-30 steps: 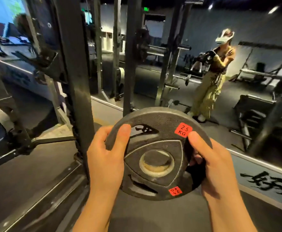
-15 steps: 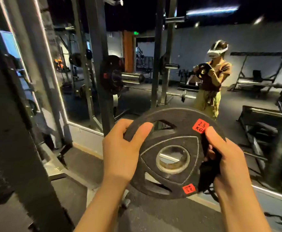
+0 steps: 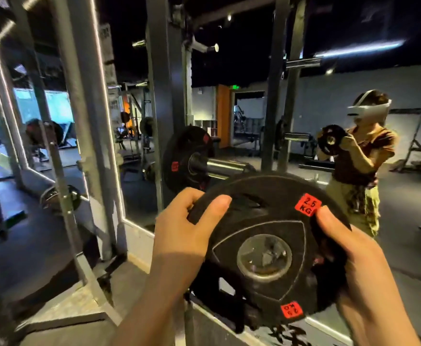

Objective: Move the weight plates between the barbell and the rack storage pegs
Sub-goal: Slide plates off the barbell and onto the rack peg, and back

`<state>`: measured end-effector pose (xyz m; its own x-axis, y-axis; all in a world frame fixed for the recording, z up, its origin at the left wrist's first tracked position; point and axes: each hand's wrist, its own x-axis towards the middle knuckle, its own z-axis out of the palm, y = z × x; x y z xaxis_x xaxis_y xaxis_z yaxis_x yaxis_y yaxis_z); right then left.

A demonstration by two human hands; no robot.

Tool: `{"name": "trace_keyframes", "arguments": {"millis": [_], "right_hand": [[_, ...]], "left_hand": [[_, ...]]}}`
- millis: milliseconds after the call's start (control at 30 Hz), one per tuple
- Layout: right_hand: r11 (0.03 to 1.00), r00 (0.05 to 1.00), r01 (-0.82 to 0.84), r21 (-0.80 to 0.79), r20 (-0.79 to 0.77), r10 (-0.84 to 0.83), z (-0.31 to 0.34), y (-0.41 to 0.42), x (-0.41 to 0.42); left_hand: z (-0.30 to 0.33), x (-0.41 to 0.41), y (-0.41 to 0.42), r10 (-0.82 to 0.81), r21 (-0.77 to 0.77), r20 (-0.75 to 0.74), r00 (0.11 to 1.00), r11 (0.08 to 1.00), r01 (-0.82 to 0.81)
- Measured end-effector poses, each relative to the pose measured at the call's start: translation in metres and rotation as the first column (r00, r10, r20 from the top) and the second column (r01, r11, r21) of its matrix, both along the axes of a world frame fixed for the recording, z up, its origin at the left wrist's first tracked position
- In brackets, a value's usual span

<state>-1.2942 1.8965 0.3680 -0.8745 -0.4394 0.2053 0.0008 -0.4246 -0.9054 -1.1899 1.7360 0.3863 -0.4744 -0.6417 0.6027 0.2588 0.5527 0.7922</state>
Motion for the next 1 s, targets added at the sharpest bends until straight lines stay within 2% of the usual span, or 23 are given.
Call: {"name": "trace_keyframes", "arguments": {"millis": [100,300,467,533,633,733,833,933,1000], "right_hand": [[1.000,0.998,0.028,-0.005,-0.049,-0.028,0.019,-0.033,-0.031],[0.997,0.998,0.010,-0.077,-0.061,-0.014,0.043,-0.082,-0.093],[0.996,0.998,-0.001,-0.094,-0.070,-0.006,0.045,-0.115,-0.144],[0.994,0.997,-0.043,-0.103,-0.063,0.037,0.039,-0.124,-0.164],[0.990,0.995,-0.068,-0.122,-0.078,0.058,0.032,-0.137,-0.185],[0.985,0.983,-0.071,-0.155,-0.180,0.042,0.025,-0.150,-0.204],[0.975,0.975,-0.101,-0.198,-0.213,0.057,0.022,-0.164,-0.219],[0.936,0.967,-0.216,-0.277,-0.191,0.167,0.021,-0.177,-0.232],[0.916,0.952,-0.283,-0.285,-0.201,0.232,0.021,-0.186,-0.239]], "left_hand": [[0.016,-0.037,-0.037,-0.033,0.005,-0.018,0.999,0.999,0.033],[0.047,-0.105,-0.090,-0.117,-0.119,-0.038,0.992,0.987,0.112],[0.056,-0.143,-0.111,-0.125,-0.161,0.029,0.992,0.979,0.128],[0.051,-0.155,-0.119,-0.118,-0.132,0.046,0.992,0.984,0.123],[0.039,-0.161,-0.117,-0.086,-0.177,0.010,0.996,0.980,0.086],[0.030,-0.163,-0.108,-0.012,-0.244,-0.032,0.999,0.970,0.003],[0.027,-0.162,-0.097,-0.060,-0.249,-0.042,0.997,0.967,0.047],[0.023,-0.159,-0.083,-0.089,-0.256,-0.045,0.995,0.964,0.074],[0.019,-0.158,-0.071,-0.014,-0.274,-0.042,0.999,0.962,0.002]]}}
